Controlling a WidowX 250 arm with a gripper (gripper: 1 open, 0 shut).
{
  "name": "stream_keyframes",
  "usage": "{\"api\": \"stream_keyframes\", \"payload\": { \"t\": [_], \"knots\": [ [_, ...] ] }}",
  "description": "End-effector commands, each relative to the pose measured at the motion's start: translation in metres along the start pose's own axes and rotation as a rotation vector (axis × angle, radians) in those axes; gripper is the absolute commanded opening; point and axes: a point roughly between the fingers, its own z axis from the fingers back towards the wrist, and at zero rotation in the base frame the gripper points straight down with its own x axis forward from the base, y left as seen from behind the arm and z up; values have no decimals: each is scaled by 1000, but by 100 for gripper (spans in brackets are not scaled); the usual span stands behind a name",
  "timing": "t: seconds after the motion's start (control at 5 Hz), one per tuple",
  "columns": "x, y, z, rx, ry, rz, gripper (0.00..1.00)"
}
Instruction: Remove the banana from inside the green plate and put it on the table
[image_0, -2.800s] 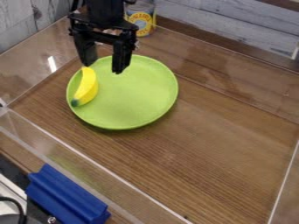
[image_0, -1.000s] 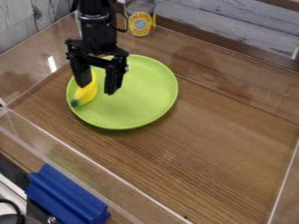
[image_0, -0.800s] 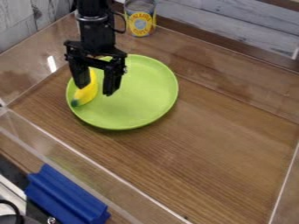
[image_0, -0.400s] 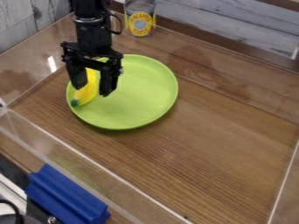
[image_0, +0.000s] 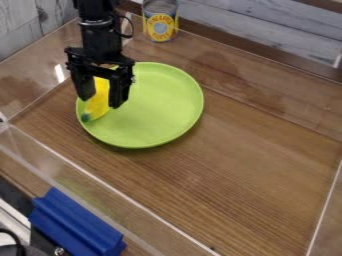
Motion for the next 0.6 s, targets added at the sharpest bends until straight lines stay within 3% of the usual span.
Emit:
{"api": "stream_keyframes", "payload": {
  "t": [0.0,0.4],
  "knots": [
    [7,4,9,15,-49,1,100],
    [9,2,-2,13,-51,-12,100]
  ]
}}
